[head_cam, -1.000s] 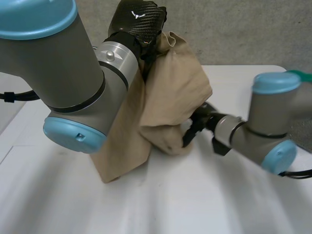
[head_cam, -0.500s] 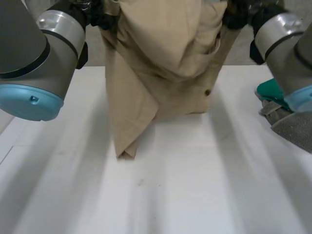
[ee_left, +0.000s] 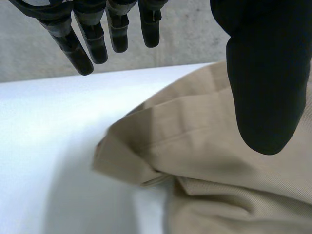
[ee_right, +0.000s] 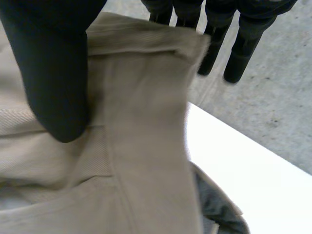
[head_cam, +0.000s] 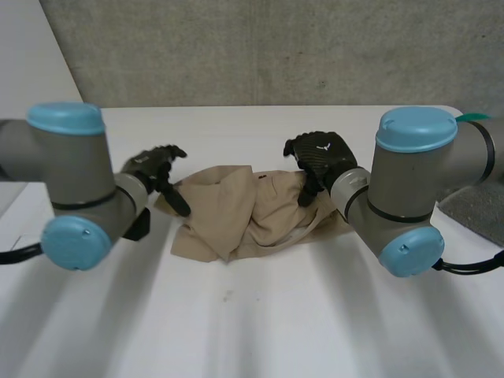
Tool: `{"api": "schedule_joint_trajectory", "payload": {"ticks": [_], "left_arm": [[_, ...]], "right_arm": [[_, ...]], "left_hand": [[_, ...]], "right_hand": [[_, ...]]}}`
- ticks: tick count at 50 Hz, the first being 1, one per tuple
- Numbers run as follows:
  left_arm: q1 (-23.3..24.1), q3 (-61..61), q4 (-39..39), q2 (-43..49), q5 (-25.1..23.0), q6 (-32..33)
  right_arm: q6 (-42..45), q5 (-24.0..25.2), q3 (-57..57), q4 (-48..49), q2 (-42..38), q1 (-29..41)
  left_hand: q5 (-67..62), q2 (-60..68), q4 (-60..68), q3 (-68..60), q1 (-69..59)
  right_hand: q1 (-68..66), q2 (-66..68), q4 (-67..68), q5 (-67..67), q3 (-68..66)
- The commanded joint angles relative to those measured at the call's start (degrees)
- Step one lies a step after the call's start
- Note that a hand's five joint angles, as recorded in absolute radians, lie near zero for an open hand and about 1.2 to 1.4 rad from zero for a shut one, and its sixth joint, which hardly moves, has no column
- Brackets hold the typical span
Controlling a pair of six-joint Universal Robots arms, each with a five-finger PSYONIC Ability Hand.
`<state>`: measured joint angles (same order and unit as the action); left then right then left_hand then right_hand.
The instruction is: Fold the laundry.
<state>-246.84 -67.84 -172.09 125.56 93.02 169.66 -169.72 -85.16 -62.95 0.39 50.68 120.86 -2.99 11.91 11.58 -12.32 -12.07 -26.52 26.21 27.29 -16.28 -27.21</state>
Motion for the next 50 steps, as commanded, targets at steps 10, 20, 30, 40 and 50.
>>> {"api": "schedule_joint_trajectory", "payload": {"ticks": [10,20,30,40,50], "left_arm": [[1.8,-1.3,2.1,-17.8,-6.2,19.1],[9.0,-2.2,0.2,-14.8,-14.5,45.3],[12.0,4.4,0.2,-1.8,-18.2,59.1],[11.9,9.7,1.1,5.7,-15.0,62.8],[11.9,9.4,-0.8,5.1,-10.9,57.5]], "right_arm": [[22.3,-4.1,-1.6,-6.4,15.1,-0.3],[36.6,-3.9,-20.0,-3.0,23.3,1.7],[37.9,-3.4,-37.1,21.0,22.5,2.8],[38.4,-3.9,-37.4,37.8,14.6,2.8],[35.3,-6.0,-29.3,38.4,6.0,3.8]], "left_hand": [[3.0,-1.9,-1.6,2.3,2.1],[3.0,-1.9,-1.6,2.3,2.1],[3.0,-1.9,-1.6,2.3,2.1],[-18.5,19.6,20.0,-19.2,-19.5],[-21.3,22.4,22.7,-22.0,-22.2]], "right_hand": [[16.5,-16.2,-17.3,16.3,17.2],[12.3,-12.0,-13.1,12.1,13.0],[12.6,-12.3,-13.4,12.4,13.3],[12.6,-12.3,-13.4,12.4,13.3],[9.3,-9.0,-10.1,9.1,10.0]]}}
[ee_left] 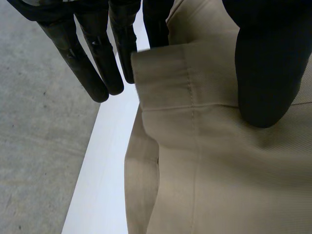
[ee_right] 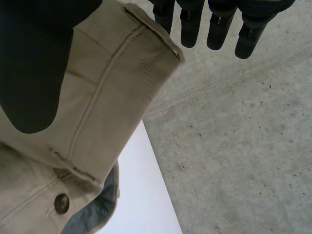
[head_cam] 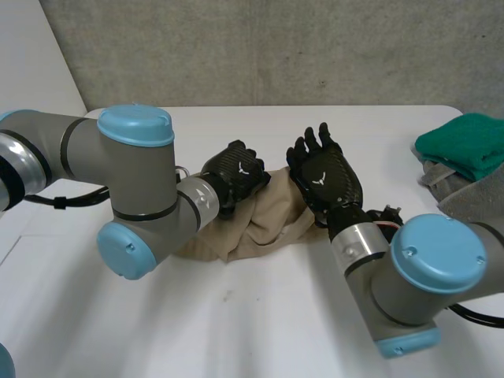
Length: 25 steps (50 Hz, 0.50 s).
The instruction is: Fold the laundry.
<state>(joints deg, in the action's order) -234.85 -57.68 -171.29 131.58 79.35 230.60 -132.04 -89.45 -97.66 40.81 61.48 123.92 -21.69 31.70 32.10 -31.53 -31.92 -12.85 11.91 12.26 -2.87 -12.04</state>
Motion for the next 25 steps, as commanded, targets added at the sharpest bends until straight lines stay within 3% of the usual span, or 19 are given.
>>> {"api": "schedule_joint_trajectory", "payload": {"ticks": [1,7,21,22,25], "left_arm": [[-0.2,-0.9,-1.7,-1.1,3.2,-3.6],[-1.1,-2.5,-2.6,-2.9,4.8,-4.7],[-3.4,-6.3,-3.3,-2.6,1.0,-5.2],[-3.5,-6.1,-3.3,-2.4,0.8,-5.2],[-3.9,-6.0,-3.3,-1.8,0.2,-5.4]], "right_arm": [[-2.8,-2.0,5.8,-2.6,-5.1,0.9],[-5.9,-2.7,7.1,-6.1,-5.3,1.6],[-7.3,-1.5,7.0,-7.2,-4.6,2.3],[-7.1,-1.4,7.2,-7.2,-5.0,2.2],[-6.1,-1.3,8.2,-7.6,-5.9,1.9]], "left_hand": [[-1.2,1.2,0.8,-1.4,-1.0],[8.3,-8.4,-8.8,8.2,8.6],[3.3,-3.3,-3.7,3.2,3.5],[1.5,-1.5,-1.9,1.3,1.7],[-19.1,19.1,18.7,-19.3,-18.9]], "right_hand": [[-5.6,6.5,6.1,-5.5,-6.4],[-6.1,7.0,6.7,-6.1,-6.9],[-2.5,3.5,3.1,-2.5,-3.3],[-5.0,6.0,5.6,-5.0,-5.8],[-32.4,33.3,33.0,-32.4,-33.2]]}}
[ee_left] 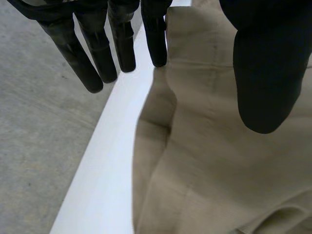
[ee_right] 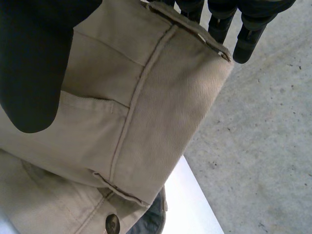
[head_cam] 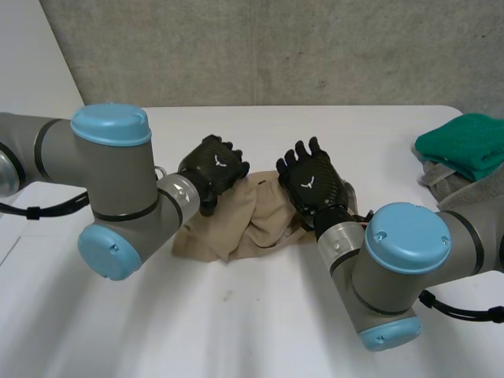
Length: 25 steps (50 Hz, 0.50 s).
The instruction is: Fold the laundry.
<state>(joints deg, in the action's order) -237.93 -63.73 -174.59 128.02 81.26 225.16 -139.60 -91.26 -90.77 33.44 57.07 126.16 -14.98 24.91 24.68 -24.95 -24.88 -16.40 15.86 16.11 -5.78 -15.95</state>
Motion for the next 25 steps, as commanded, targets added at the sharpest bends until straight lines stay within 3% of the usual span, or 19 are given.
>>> {"api": "schedule_joint_trajectory", "payload": {"ticks": [1,2,8,12,17,25], "left_arm": [[-0.8,0.2,-0.1,1.8,-1.7,-0.1],[-0.8,0.4,-0.3,1.4,-1.4,-0.4],[-1.2,0.9,-2.0,-4.5,2.8,-3.7],[-2.2,1.5,-2.2,-13.3,5.9,-8.7],[-4.6,3.9,-2.2,-27.7,7.9,-17.7],[-10.4,9.7,1.8,-37.8,8.2,-32.8]], "right_arm": [[1.6,0.6,1.4,-0.4,-1.5,-0.4],[1.6,0.6,1.6,-1.1,-1.3,-0.6],[0.5,0.6,2.9,-2.6,3.0,-1.8],[-1.4,0.6,5.7,-5.7,10.8,-3.5],[-6.4,0.9,15.4,-15.7,20.1,-6.3],[-14.1,5.4,32.6,-37.5,23.3,-12.1]], "left_hand": [[-38.9,39.0,39.2,-39.0,-39.0],[-54.9,54.9,55.2,-54.9,-55.0],[-55.0,55.1,55.3,-55.0,-55.1],[-55.0,55.1,55.3,-55.0,-55.1],[-55.0,55.1,55.3,-55.0,-55.1],[-55.0,55.1,55.3,-55.0,-55.1]], "right_hand": [[-40.1,40.6,40.4,-40.7,-40.5],[-63.4,63.9,63.7,-64.0,-63.8],[-63.6,64.1,63.9,-64.2,-64.1],[-63.6,64.1,63.9,-64.2,-64.1],[-63.6,64.1,63.9,-64.2,-64.1],[-63.6,64.1,63.9,-64.2,-64.1]]}}
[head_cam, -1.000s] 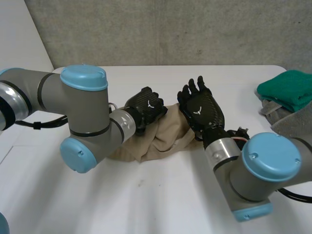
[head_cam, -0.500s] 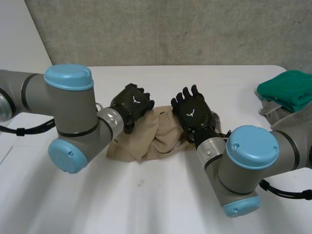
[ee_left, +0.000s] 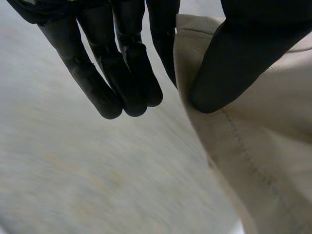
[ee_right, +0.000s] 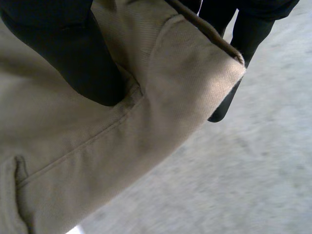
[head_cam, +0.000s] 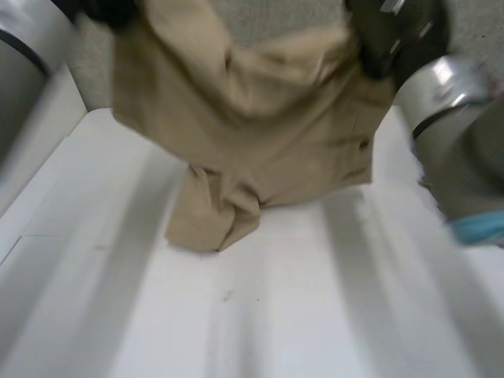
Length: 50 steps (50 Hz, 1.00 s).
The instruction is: Fold the laundry.
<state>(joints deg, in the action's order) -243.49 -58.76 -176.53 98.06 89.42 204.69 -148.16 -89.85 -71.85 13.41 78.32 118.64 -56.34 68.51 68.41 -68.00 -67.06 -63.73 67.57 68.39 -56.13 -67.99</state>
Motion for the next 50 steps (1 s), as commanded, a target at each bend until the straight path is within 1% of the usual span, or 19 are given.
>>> {"api": "schedule_joint_trajectory", "payload": {"ticks": [1,7,12,14,18,20,22,23,26,27,30,31,33,34,37,38,39,42,50], "left_arm": [[-5.2,5.4,4.9,-7.8,-0.1,-13.3],[-6.4,7.9,13.7,-4.6,-3.2,-19.3],[-5.3,7.1,14.7,-1.4,-4.6,-20.1],[-5.2,7.3,14.1,0.4,-4.1,-20.0],[-5.1,9.8,11.7,8.0,-0.2,-19.7],[-5.2,13.9,9.9,14.3,2.9,-18.9],[-5.2,17.7,9.3,18.9,4.5,-18.1],[-5.2,22.0,8.7,23.8,5.8,-17.1],[-5.2,30.1,8.4,31.1,7.3,-15.6],[-5.2,35.3,8.2,35.7,7.6,-14.9],[-4.8,45.4,7.4,43.8,7.4,-14.8],[-4.7,47.5,7.1,45.7,7.2,-14.8],[-4.3,51.1,6.1,48.4,6.5,-14.8],[-4.1,53.6,5.5,50.5,5.9,-14.5],[-3.8,55.2,5.6,52.5,6.2,-14.2],[-3.6,55.0,5.7,53.1,7.2,-14.0],[-3.5,54.7,5.8,53.2,8.0,-13.8],[-3.0,52.9,5.6,52.7,9.4,-13.3],[-3.1,42.0,5.4,47.1,8.8,-13.3]], "right_arm": [[-5.9,4.7,15.0,-19.5,1.7,-5.1],[-9.9,9.3,20.8,-29.1,0.5,-5.3],[-11.9,10.0,20.2,-29.2,-0.9,-4.3],[-12.4,10.0,20.0,-28.9,-2.3,-4.2],[-13.6,8.7,21.0,-27.3,-8.2,-3.6],[-14.8,6.7,22.5,-25.3,-12.5,-2.9],[-15.7,4.9,24.1,-22.6,-16.0,-2.5],[-17.0,2.6,26.0,-19.2,-19.8,-2.4],[-18.7,-1.7,29.0,-13.1,-25.7,-1.8],[-19.7,-4.4,30.8,-8.3,-28.9,-1.0],[-21.1,-7.6,32.7,1.0,-33.1,-0.3],[-21.3,-9.1,33.3,8.0,-35.7,0.0],[-20.4,-10.3,33.4,14.9,-38.1,0.5],[-18.3,-11.0,33.5,21.2,-40.1,0.6],[-13.6,-11.0,33.5,26.3,-42.9,0.9],[-10.7,-10.3,33.9,26.2,-44.2,1.4],[-9.3,-9.8,34.0,25.6,-44.7,1.7],[-7.8,-9.4,33.5,21.9,-45.1,1.6],[-10.7,-10.4,32.0,10.2,-41.5,-0.1]], "left_hand": [[-13.7,11.5,11.6,-12.0,-12.9],[-13.7,11.5,11.6,-12.0,-12.9],[-13.7,11.5,11.6,-12.0,-12.9],[-13.7,11.5,11.6,-12.0,-12.9],[-13.7,11.5,11.6,-12.0,-12.9],[-13.7,11.5,11.6,-12.0,-12.9],[-13.7,11.5,11.6,-12.0,-12.9],[-13.7,11.5,11.6,-12.0,-12.9],[-13.7,11.5,11.6,-12.0,-12.9],[-13.7,11.5,11.6,-12.0,-12.9],[-13.7,11.5,11.6,-12.0,-12.9],[-13.7,11.5,11.6,-12.0,-12.9],[-13.7,11.5,11.6,-12.0,-12.9],[-11.3,9.2,9.3,-9.7,-10.6],[22.0,-24.2,-24.1,23.7,22.7],[45.6,-47.8,-47.7,47.3,46.3],[56.3,-58.5,-58.4,58.0,57.1],[56.3,-58.5,-58.4,58.0,57.1],[56.3,-58.5,-58.4,58.0,57.1]], "right_hand": [[-16.3,12.4,11.6,-13.9,-12.0],[-16.3,12.4,11.6,-13.9,-12.0],[-16.3,12.4,11.6,-13.9,-12.0],[-16.3,12.4,11.6,-13.9,-12.0],[-16.3,12.4,11.6,-13.9,-12.0],[-16.3,12.4,11.6,-13.9,-12.0],[-16.3,12.4,11.6,-13.9,-12.0],[-16.3,12.4,11.6,-13.9,-12.0],[-16.3,12.4,11.6,-13.9,-12.0],[-16.3,12.4,11.6,-13.9,-12.0],[-16.3,12.4,11.6,-13.9,-12.0],[-16.3,12.4,11.6,-13.9,-12.0],[-16.3,12.4,11.6,-13.9,-12.0],[6.6,-10.4,-11.2,9.0,10.8],[53.1,-56.9,-57.7,55.5,57.3],[53.7,-57.6,-58.4,56.1,58.0],[53.7,-57.6,-58.4,56.1,58.0],[53.7,-57.6,-58.4,56.1,58.0],[53.7,-57.6,-58.4,56.1,58.0]]}}
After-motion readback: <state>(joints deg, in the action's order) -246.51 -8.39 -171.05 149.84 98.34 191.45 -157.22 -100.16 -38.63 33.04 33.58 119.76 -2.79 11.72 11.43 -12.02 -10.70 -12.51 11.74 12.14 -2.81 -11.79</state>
